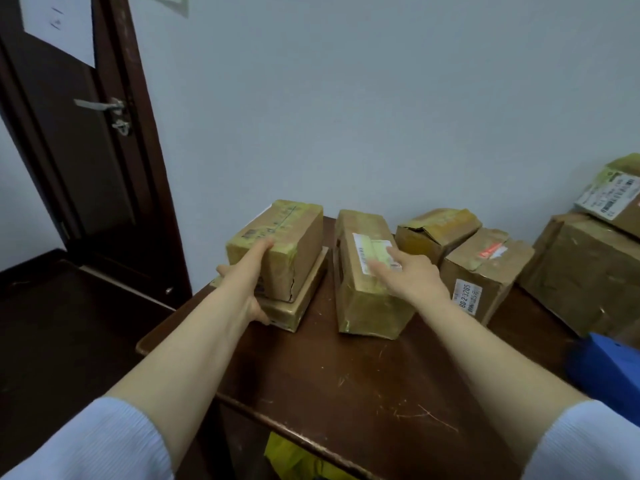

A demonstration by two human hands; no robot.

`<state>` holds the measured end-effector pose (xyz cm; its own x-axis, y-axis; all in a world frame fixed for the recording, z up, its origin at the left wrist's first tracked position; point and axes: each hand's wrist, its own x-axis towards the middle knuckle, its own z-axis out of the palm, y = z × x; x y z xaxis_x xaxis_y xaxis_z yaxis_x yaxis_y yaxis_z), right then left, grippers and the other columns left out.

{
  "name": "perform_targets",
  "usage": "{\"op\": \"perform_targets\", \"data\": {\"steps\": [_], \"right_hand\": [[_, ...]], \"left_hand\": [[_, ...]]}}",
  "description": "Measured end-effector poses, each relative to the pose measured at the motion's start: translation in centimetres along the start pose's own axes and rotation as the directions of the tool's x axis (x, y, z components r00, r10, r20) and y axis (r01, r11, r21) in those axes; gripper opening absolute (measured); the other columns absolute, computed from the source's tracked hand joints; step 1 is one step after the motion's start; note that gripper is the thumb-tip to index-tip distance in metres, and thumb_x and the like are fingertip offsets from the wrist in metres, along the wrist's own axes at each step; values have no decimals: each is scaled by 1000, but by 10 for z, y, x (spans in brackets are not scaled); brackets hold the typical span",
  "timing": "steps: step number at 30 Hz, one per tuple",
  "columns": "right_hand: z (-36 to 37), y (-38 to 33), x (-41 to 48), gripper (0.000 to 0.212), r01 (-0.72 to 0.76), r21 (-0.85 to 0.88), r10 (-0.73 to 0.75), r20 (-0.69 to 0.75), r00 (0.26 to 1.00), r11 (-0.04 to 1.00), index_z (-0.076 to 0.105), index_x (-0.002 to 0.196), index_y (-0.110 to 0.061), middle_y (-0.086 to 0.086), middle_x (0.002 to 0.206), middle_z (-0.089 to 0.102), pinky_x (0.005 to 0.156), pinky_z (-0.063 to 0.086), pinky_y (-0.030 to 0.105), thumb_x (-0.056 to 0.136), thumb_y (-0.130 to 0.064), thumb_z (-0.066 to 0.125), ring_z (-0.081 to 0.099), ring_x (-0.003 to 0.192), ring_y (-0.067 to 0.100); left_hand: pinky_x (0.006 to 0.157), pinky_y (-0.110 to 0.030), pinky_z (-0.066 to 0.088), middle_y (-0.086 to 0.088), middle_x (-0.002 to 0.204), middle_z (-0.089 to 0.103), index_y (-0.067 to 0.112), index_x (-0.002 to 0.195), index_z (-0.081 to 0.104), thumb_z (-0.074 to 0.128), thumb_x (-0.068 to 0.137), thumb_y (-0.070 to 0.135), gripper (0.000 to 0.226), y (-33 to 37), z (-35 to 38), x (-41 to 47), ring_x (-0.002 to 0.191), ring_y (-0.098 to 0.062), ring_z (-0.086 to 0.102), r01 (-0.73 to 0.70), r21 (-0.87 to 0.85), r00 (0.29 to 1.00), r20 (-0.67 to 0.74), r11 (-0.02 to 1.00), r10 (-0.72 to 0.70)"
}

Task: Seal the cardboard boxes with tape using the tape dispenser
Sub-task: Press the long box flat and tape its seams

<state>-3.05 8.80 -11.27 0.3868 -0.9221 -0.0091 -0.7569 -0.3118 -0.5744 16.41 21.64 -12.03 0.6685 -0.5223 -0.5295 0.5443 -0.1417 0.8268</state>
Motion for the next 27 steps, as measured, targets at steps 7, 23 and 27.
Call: {"op": "perform_targets", "data": {"steps": [7,23,27], "right_hand": [[31,-12,-16,79,205,-452,-176,106,979,868,23,146,-38,9,149,22,100,37,46,78,-67,52,15,136,34],[37,-32,101,59,401,-376,-366,165,916,835,50,130,-32,3,139,46,104,23,41,76,-56,48,32,130,26],[44,-37,124,43,338,-530,-355,73,932,778,48,132,-23,13,127,40,89,36,36,92,-37,43,34,120,30]], "left_hand": [[62,-70,45,-7,132,48,29,136,39,82,33,54,114,11,2,26,108,-40,52,21,2,1000,22,1000,-21],[95,-72,27,-9,134,48,27,133,46,74,41,49,98,47,-24,69,123,-42,42,-16,47,999,-31,999,17],[91,-69,34,-11,126,52,25,129,48,71,53,47,83,48,-19,74,114,-41,48,-11,34,1000,-19,999,12]]}}
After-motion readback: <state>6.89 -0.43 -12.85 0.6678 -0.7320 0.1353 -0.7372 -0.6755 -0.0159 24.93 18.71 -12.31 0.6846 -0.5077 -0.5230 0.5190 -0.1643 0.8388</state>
